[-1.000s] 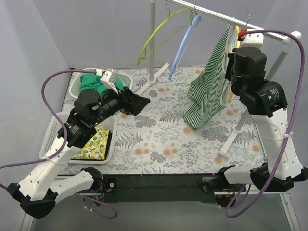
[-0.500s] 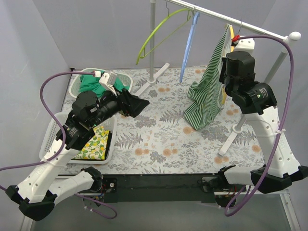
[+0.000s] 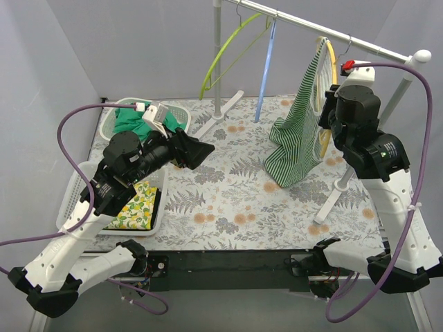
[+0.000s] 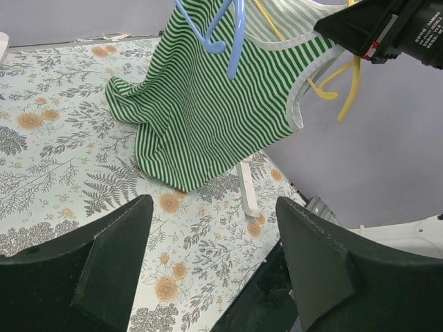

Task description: Place the tank top on the hanger

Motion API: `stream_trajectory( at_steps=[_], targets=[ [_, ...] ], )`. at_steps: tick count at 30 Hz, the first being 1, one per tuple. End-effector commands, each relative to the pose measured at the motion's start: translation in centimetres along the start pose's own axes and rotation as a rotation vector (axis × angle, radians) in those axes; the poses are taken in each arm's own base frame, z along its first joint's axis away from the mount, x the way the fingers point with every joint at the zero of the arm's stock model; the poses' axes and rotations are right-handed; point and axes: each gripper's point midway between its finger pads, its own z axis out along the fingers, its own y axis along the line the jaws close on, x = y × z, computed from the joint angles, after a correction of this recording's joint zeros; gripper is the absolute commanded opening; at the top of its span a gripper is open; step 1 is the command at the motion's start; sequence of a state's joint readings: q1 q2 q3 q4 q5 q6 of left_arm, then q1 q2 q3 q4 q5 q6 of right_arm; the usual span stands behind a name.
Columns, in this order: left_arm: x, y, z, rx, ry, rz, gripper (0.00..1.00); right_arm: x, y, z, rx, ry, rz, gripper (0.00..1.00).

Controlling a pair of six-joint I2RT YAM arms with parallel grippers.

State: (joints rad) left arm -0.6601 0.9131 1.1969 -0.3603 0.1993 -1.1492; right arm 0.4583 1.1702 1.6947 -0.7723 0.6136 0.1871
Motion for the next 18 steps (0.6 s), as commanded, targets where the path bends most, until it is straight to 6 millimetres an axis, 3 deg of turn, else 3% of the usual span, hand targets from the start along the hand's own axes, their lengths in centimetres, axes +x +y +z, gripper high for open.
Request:
stream_trajectory(
  at_steps=[1, 12, 14, 18],
  targets=[
    [0.0, 0.0, -0.6, 0.001, -0.003, 0.016, 0.72, -1.3, 0.3, -1.0, -0.045, -0.052, 0.062, 0.08],
    [-0.2, 0.1, -0.5, -0.006, -0.008, 0.019, 0.74, -2.5, 0.6, -2.2, -0.096, -0.086, 0.094, 0.48],
    [-0.3, 0.2, -0.5, -0.01, -0.011, 0.022, 0.75, -2.9, 0.8, -2.7, -0.122, -0.094, 0.105, 0.59],
    [-0.4, 0.4, -0.4, -0.024, -0.015, 0.023, 0.76, -3.7, 0.7, -4.4, -0.167, -0.126, 0.132, 0.72]
  ],
)
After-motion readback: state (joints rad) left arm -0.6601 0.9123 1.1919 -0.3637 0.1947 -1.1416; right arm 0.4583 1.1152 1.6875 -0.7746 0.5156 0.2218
